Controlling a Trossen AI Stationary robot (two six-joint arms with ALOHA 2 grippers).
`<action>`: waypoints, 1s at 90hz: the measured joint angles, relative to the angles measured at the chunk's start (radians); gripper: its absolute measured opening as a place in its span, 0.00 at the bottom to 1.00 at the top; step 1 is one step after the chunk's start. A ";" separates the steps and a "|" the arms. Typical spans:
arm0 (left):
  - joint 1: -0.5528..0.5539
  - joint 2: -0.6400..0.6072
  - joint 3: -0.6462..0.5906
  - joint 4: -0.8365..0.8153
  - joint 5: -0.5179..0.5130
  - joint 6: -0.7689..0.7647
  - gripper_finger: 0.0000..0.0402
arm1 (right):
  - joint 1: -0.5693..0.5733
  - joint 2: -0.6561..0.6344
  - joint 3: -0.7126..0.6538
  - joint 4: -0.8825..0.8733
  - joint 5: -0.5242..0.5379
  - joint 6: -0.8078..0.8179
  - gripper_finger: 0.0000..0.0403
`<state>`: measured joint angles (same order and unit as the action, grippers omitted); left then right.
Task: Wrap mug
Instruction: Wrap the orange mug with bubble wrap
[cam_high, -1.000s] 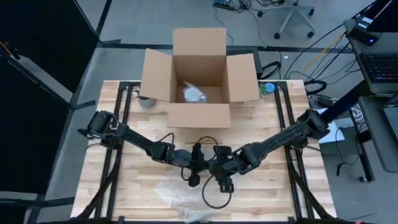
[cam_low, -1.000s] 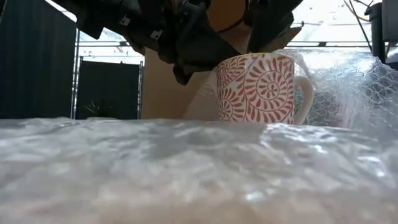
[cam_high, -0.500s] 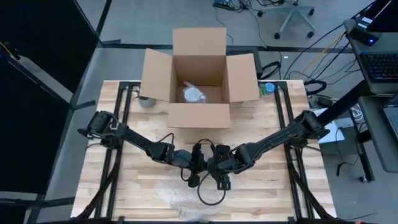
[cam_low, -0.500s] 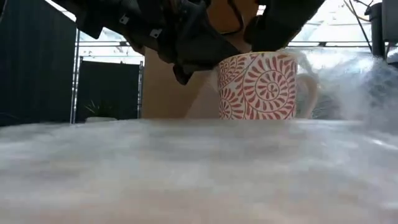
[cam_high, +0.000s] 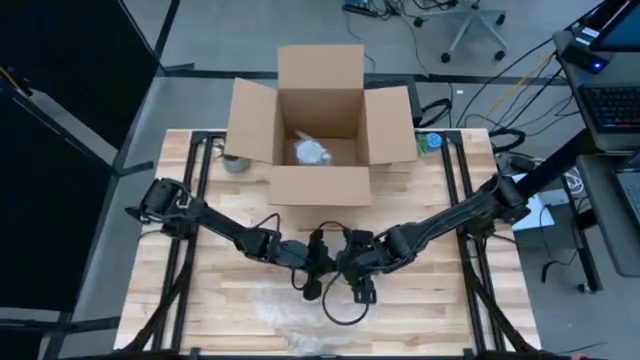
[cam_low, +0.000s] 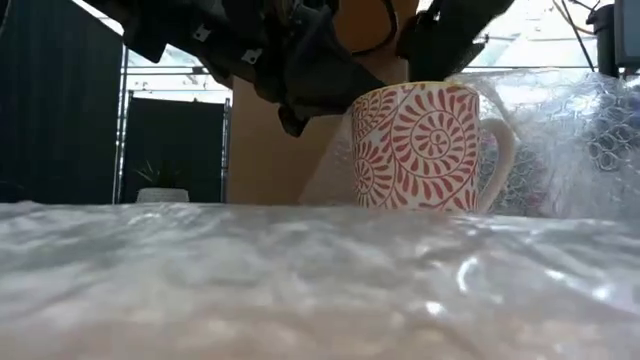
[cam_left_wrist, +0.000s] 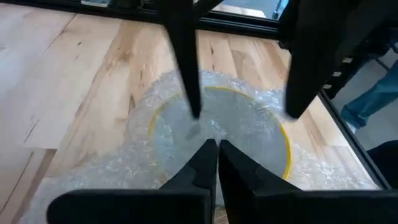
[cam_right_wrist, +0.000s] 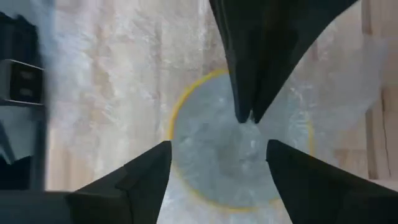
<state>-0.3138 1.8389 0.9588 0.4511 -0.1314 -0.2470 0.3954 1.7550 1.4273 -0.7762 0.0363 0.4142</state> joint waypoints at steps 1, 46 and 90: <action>0.000 0.000 0.000 0.000 0.000 0.000 0.00 | 0.000 0.000 0.000 0.003 -0.005 0.003 0.62; 0.000 0.001 -0.001 0.007 0.000 0.000 0.00 | 0.036 0.195 0.008 0.077 0.054 0.034 0.62; -0.002 0.000 -0.001 -0.001 0.004 -0.001 0.00 | 0.037 0.132 0.092 -0.060 0.000 0.030 0.62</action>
<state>-0.3155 1.8393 0.9577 0.4499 -0.1270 -0.2481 0.4326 1.8868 1.5194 -0.8362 0.0360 0.4447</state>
